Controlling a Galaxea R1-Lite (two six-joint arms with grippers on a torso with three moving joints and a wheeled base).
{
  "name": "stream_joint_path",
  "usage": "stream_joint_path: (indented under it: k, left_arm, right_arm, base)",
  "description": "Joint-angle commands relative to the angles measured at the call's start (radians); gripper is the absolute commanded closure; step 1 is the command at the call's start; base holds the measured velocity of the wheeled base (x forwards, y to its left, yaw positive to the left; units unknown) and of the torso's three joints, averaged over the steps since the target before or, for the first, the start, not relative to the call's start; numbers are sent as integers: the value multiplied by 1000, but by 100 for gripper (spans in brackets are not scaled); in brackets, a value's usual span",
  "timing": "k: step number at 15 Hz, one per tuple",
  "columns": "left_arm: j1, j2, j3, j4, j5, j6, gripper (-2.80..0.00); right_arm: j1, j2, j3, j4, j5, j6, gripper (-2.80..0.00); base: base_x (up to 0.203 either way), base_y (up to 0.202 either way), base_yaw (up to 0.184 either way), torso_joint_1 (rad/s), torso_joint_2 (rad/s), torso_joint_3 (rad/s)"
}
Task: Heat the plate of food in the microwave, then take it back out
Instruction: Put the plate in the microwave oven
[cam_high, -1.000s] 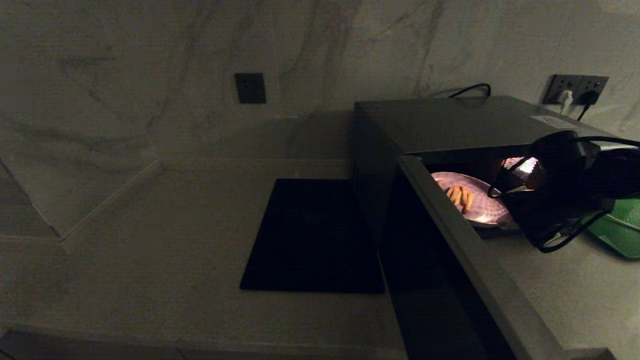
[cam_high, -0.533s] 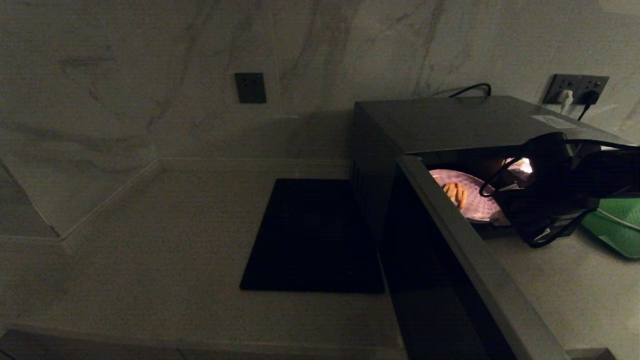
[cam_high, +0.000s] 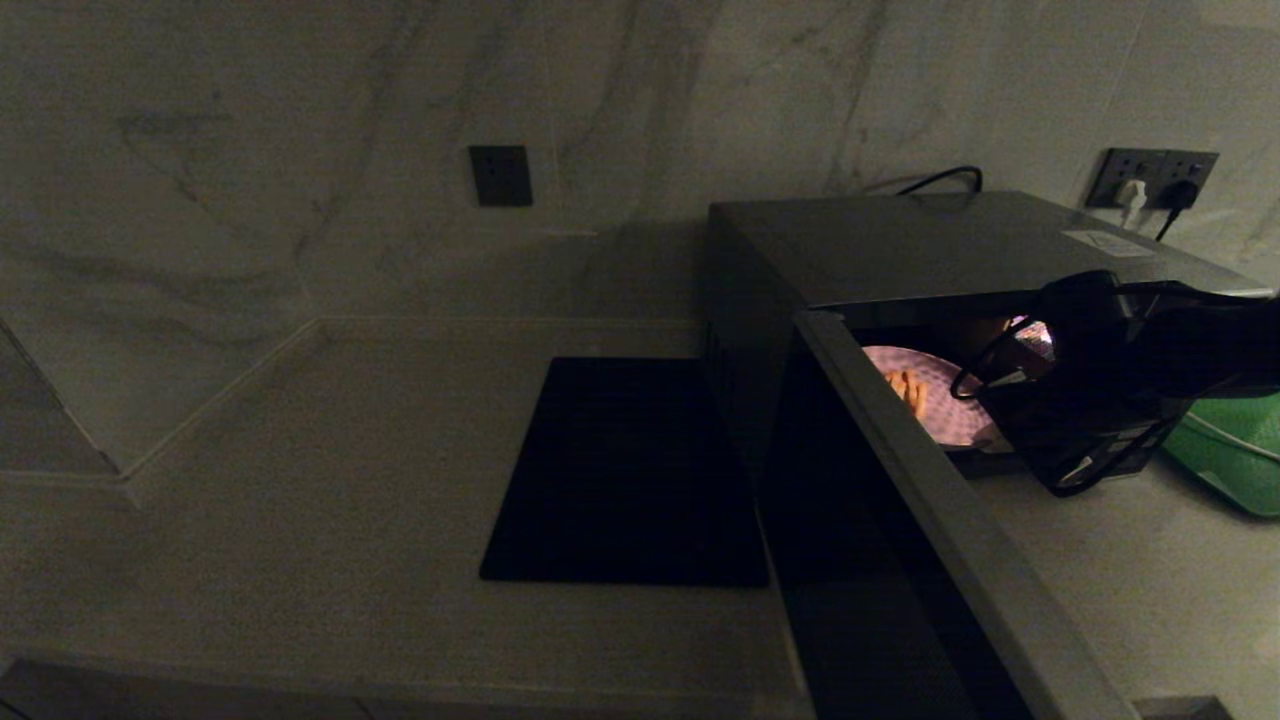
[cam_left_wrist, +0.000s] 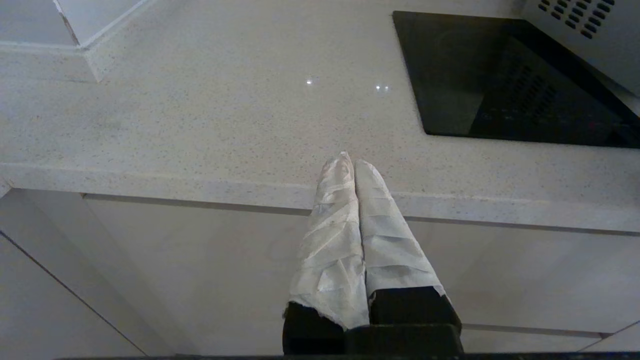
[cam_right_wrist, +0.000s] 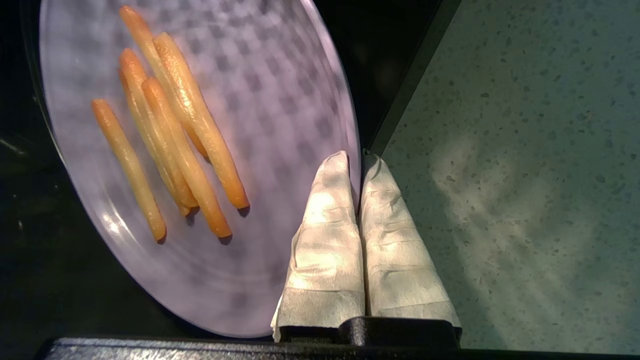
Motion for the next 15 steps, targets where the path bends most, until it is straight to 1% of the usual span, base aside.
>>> stream_joint_path:
  k: [1, 11, 15]
  left_arm:
    - [0, -2, 0, -1, 0, -1, 0]
    - [0, -2, 0, -1, 0, -1, 0]
    - [0, -2, 0, -1, 0, -1, 0]
  right_arm:
    - [0, 3, -1, 2, -1, 6, 0]
    - [0, 16, -15, 2, -2, 1, 0]
    - [11, 15, -16, 2, -1, -17, 0]
  base:
    - [0, 0, 0, 0, 0, 0]
    - [0, 0, 0, 0, 0, 0]
    - [0, 0, 0, 0, 0, 0]
